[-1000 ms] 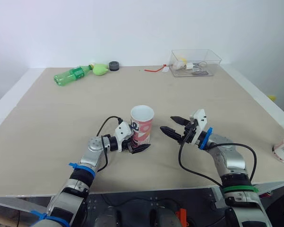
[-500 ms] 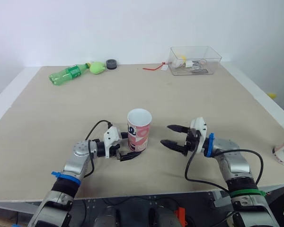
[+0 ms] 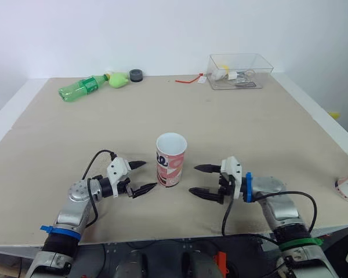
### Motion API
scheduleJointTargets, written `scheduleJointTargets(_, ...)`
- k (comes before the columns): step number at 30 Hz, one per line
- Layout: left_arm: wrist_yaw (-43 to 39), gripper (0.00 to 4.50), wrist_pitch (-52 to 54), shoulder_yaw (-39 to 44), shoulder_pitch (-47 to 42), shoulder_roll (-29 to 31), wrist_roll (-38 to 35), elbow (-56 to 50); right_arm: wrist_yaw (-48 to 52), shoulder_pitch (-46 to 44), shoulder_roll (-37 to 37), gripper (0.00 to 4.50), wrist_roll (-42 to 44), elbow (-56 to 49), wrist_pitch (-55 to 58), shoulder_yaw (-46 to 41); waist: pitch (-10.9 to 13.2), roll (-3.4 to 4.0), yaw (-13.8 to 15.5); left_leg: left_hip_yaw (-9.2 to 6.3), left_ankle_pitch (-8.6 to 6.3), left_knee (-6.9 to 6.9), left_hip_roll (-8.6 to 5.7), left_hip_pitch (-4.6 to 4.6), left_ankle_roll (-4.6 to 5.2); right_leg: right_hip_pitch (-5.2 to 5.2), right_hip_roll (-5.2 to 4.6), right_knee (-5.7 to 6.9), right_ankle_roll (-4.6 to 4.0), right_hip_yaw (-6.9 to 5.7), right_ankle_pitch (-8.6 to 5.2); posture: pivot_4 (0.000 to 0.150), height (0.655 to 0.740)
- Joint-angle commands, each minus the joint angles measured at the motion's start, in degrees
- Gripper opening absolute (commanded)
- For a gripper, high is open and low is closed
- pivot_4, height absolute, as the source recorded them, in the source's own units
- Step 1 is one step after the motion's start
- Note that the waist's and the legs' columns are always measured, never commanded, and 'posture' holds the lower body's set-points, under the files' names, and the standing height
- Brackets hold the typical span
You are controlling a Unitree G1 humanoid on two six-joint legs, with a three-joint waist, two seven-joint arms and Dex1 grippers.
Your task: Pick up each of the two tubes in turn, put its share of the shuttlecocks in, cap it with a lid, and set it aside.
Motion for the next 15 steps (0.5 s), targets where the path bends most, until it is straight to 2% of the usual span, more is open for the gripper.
scheduleJointTargets(1, 0.3, 4.5, -0.1, 1.3, 1.5, 1.2, -1.4, -4.1, -1.2, -0.1, 0.8, 4.46, 0.0, -3.1, -0.3, 0.9, 0.0, -0.02, 0.0, 0.02, -0.02, 0.0, 0.01, 0.0, -0.04, -0.01, 0.0, 0.0, -0.01, 0.0, -0.01, 0.15, 0.74)
scheduleJointTargets(15, 0.3, 4.5, 3.0, 2.5, 11.0, 5.0, -4.2, -16.2, -2.7, -2.1, 3.9, 4.46, -0.8, -1.7, 0.2, 4.0, 0.3, -0.02, 0.0, 0.07, -0.24, -0.03, 0.22, 0.03, -0.4, -0.06, 0.07, -0.01, -0.16, -0.09, -0.2, 0.15, 0.74)
